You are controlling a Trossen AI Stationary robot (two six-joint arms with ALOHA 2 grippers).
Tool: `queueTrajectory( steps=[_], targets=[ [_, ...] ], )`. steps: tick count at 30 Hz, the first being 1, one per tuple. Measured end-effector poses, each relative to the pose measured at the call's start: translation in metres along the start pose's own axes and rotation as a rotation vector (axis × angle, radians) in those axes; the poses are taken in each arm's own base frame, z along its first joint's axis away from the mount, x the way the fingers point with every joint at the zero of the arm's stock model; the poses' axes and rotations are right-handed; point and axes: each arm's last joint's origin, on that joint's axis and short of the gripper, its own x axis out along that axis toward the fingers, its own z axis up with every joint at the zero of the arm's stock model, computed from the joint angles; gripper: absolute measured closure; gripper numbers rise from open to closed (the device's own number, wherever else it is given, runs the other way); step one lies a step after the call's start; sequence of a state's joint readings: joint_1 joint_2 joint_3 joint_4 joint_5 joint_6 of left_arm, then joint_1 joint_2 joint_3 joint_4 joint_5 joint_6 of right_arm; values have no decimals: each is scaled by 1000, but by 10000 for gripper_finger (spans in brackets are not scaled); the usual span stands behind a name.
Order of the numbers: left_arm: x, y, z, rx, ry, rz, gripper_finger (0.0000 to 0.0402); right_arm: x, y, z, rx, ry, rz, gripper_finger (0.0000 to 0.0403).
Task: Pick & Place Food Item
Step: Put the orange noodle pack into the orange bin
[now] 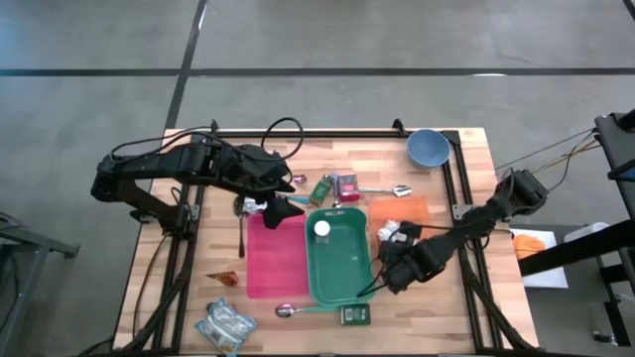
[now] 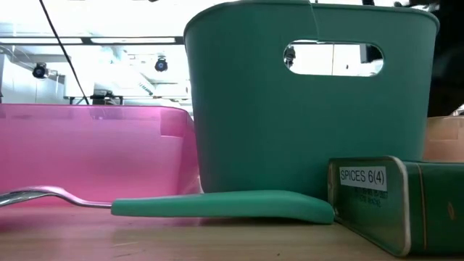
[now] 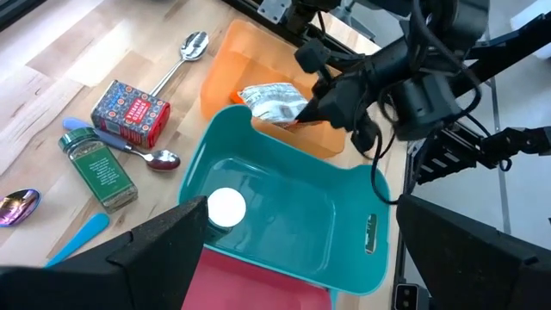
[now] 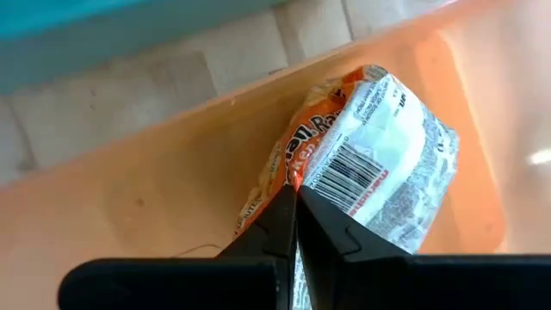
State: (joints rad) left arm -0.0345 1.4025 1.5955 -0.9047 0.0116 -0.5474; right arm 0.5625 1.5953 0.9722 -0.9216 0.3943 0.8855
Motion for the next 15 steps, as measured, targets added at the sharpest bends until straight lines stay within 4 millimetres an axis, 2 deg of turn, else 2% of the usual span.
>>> queueTrajectory(
  steps=[15],
  targets=[
    [0, 0, 0, 0, -1, -1, 22, -29, -35, -3, 461, -100, 79, 395]
  ],
)
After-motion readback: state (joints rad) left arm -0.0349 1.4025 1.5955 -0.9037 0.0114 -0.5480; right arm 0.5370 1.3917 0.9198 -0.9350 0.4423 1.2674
